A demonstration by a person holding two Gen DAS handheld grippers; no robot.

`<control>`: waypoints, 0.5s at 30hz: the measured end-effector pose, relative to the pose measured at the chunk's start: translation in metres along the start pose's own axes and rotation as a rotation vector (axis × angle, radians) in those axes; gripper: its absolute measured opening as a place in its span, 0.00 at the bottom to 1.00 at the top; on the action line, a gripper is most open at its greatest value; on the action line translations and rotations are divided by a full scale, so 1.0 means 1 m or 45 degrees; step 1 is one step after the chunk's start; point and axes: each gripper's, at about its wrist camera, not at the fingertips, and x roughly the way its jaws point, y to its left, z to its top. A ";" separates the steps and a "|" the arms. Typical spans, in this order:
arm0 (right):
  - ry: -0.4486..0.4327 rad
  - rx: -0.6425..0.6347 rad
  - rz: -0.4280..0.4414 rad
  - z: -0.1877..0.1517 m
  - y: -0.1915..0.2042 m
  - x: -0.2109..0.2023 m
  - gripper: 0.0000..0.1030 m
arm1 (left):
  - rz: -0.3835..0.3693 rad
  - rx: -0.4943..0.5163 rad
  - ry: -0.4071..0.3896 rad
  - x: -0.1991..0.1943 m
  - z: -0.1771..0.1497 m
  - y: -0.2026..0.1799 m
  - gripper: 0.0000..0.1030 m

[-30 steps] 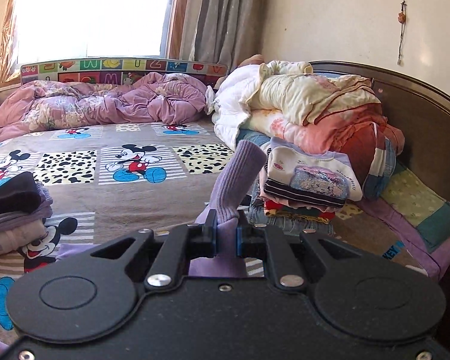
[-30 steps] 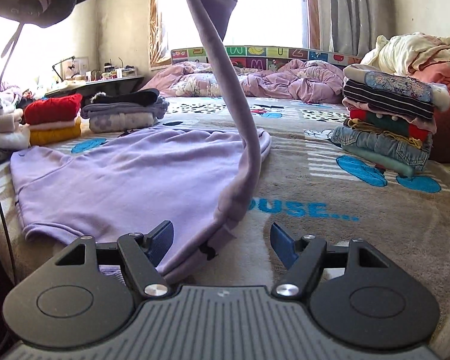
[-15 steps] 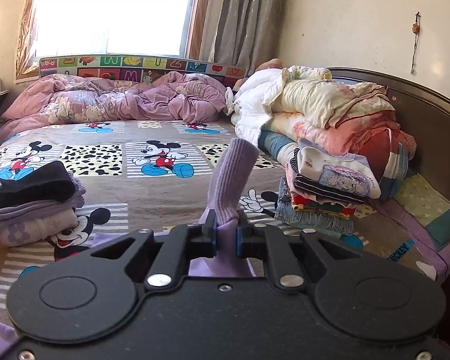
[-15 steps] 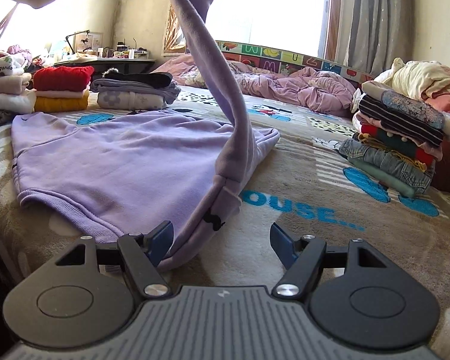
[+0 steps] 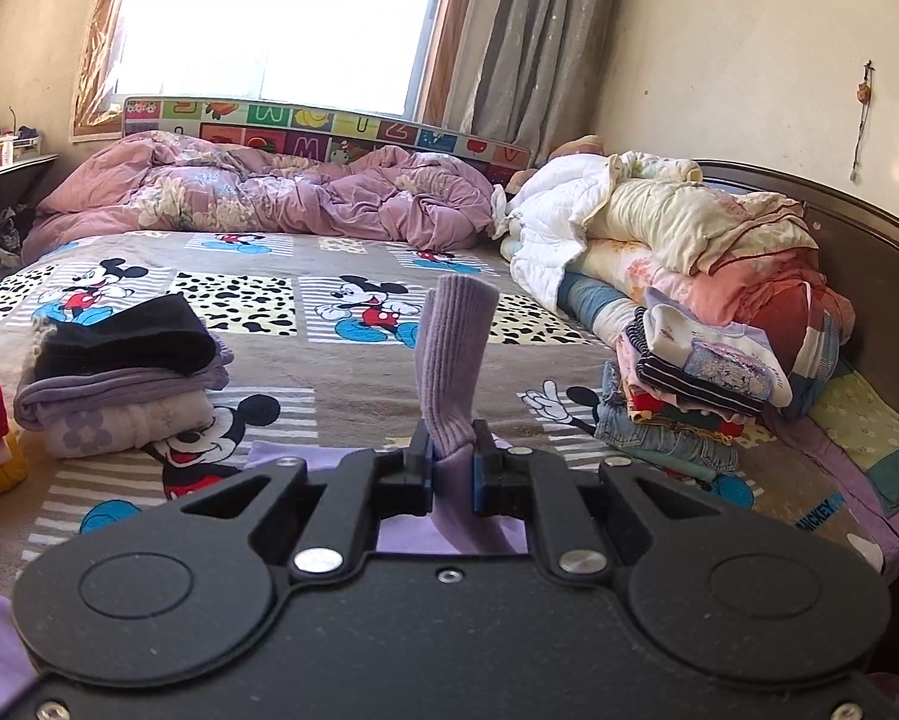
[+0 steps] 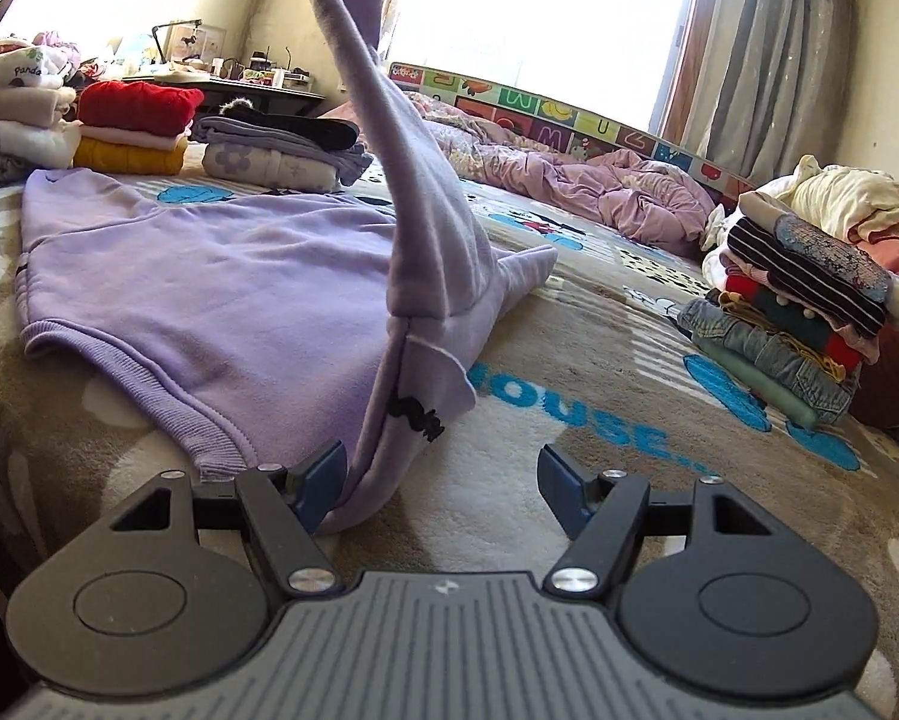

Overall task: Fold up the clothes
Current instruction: 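Carry the sleeve with the left tool across the sweatshirt body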

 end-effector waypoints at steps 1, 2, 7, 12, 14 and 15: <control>0.000 -0.002 -0.002 0.000 0.000 0.000 0.68 | 0.005 -0.009 0.001 -0.001 -0.001 0.005 0.09; -0.001 -0.007 -0.004 0.000 0.001 0.000 0.68 | 0.008 -0.017 0.002 -0.002 -0.003 0.010 0.09; 0.000 -0.020 -0.008 -0.001 0.004 0.000 0.68 | 0.035 -0.061 0.010 -0.005 -0.016 0.034 0.09; -0.002 -0.026 -0.009 -0.003 0.005 0.000 0.68 | 0.066 -0.126 0.030 -0.003 -0.033 0.061 0.09; -0.003 -0.026 -0.009 -0.004 0.005 0.000 0.68 | 0.090 -0.145 0.041 -0.001 -0.042 0.071 0.09; -0.003 -0.028 -0.009 -0.004 0.005 0.000 0.68 | 0.101 -0.156 0.046 0.000 -0.046 0.076 0.09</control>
